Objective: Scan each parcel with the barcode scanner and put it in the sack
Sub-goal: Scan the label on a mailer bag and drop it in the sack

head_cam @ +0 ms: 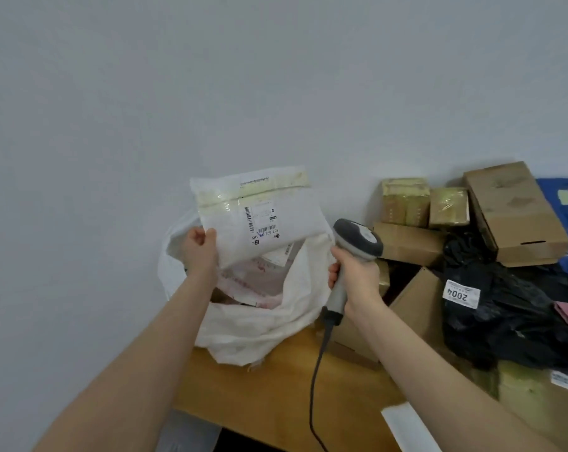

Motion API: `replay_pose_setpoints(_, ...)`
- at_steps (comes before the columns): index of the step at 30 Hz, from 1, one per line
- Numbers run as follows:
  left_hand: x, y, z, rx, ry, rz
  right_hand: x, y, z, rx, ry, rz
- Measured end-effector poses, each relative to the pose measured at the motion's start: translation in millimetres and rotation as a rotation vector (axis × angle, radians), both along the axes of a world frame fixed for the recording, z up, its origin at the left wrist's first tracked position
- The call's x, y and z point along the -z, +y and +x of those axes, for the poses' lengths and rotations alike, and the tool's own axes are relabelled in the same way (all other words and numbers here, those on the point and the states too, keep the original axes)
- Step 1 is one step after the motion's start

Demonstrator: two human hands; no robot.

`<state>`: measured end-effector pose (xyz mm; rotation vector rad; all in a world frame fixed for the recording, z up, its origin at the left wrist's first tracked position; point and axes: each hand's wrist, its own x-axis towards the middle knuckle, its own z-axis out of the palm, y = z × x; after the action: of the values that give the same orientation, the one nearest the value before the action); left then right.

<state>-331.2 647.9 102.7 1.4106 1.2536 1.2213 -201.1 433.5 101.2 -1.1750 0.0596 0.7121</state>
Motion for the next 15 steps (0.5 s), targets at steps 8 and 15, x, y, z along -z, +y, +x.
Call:
replay_pose_setpoints(8, 67.5, 51.6, 15.3, 0.053, 0.329, -0.153, 25.4, 110.3, 23.4, 0.094, 0.045, -0.120)
replay_pose_setpoints(15, 25.1, 89.7, -5.0, 0.759, 0.816, -0.396, 60.3, 142.4, 59.3, 0.135, 0.044, -0.243)
